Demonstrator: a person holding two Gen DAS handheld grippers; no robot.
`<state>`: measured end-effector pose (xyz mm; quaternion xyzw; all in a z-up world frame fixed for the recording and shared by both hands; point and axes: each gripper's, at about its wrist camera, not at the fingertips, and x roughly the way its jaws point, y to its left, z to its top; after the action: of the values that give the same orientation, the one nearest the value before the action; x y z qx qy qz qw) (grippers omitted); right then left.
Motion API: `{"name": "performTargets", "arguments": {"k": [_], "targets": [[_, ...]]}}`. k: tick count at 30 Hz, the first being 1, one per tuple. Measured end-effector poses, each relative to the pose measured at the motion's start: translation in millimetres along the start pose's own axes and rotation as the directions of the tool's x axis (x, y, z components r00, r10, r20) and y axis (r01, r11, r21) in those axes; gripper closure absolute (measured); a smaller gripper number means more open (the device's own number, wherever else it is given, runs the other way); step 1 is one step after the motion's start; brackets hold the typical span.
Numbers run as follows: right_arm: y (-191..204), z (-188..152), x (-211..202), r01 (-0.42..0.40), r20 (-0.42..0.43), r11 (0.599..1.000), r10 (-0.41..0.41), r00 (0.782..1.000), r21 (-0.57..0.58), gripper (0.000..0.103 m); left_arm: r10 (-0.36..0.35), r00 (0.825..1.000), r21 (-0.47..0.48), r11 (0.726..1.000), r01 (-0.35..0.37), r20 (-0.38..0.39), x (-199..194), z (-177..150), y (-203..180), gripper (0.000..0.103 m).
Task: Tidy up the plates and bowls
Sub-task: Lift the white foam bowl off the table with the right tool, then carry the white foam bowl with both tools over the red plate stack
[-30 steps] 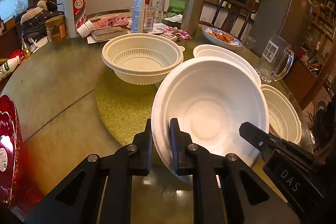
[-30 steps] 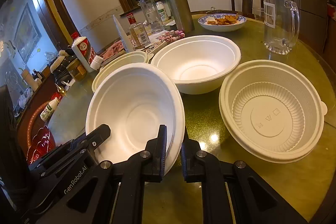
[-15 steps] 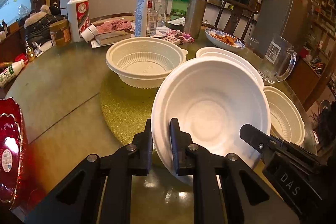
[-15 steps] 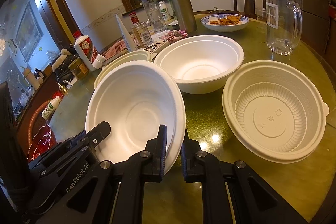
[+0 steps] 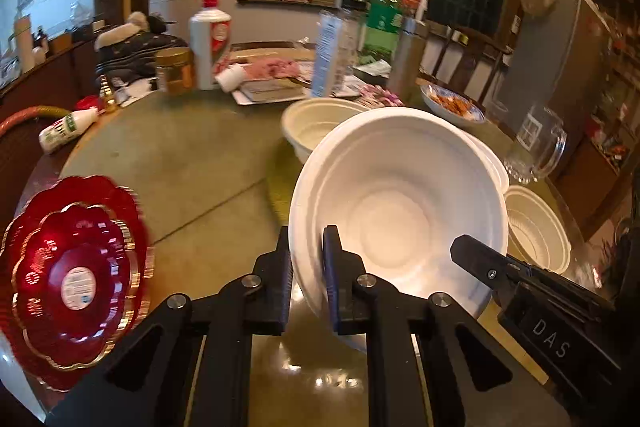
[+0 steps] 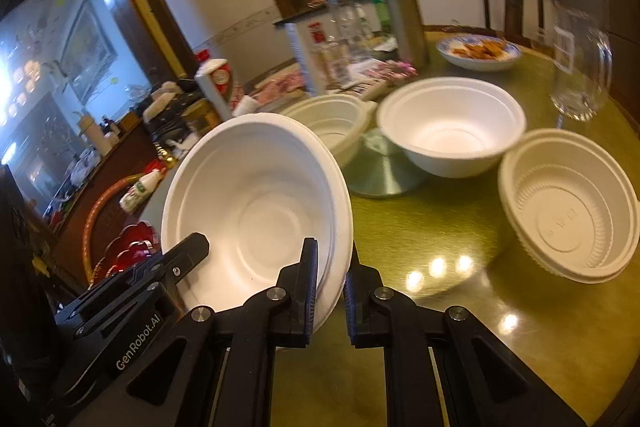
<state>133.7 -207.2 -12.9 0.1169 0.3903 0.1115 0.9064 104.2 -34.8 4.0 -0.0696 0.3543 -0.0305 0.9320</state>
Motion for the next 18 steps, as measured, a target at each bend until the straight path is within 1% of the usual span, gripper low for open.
{"name": "performTargets", "arguments": {"k": [7,18], "targets": [[50.9,3.5,-6.1,-0.056,-0.001,0.996,0.056,0.998,-0.071,0.092,0.042,0.998,-0.075,0.996,-0.039,0.038,-29.9,2.7,42.8,0.091],[125.7,-4.8,15.8,-0.13,-0.064,0.977,0.121,0.991,-0.168,0.092,0.114,0.993,-0.192,0.976,-0.105,0.036,-49.0,-3.5,109.8,0.091]]}}
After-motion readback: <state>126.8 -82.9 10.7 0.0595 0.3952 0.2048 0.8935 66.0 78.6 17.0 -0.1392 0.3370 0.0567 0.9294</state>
